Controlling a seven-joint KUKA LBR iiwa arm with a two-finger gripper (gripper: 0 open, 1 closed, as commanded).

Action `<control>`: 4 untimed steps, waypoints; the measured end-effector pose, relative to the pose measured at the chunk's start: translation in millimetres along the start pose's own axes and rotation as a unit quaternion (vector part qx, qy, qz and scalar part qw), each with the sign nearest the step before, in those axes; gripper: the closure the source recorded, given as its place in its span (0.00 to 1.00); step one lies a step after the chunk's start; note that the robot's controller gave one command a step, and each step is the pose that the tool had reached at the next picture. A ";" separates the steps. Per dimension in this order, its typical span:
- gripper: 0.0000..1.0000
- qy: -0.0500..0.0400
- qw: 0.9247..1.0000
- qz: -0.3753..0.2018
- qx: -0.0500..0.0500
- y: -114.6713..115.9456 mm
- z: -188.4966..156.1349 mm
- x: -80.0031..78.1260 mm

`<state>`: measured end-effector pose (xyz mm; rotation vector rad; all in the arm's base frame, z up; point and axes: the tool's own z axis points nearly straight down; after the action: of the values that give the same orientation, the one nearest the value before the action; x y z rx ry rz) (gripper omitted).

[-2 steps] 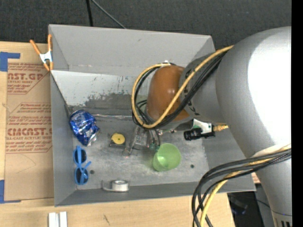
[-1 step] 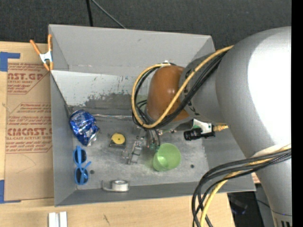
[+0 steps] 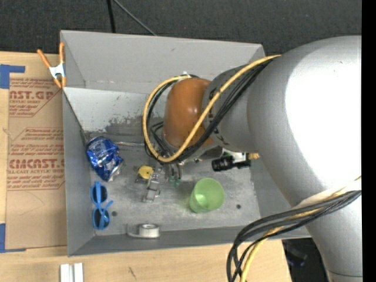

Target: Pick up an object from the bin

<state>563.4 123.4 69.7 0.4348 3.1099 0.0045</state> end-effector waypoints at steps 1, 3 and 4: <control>1.00 0.000 1.000 0.002 0.001 -2.3 -0.9 -1.2; 1.00 -0.003 1.000 -0.014 -0.001 71.6 -115.1 3.9; 1.00 0.002 0.998 0.064 0.002 80.2 -105.2 57.0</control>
Offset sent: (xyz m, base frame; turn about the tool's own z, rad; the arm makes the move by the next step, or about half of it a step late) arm 0.0000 0.0000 0.0000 0.0000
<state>530.4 215.9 175.1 0.6325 3.0808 0.0002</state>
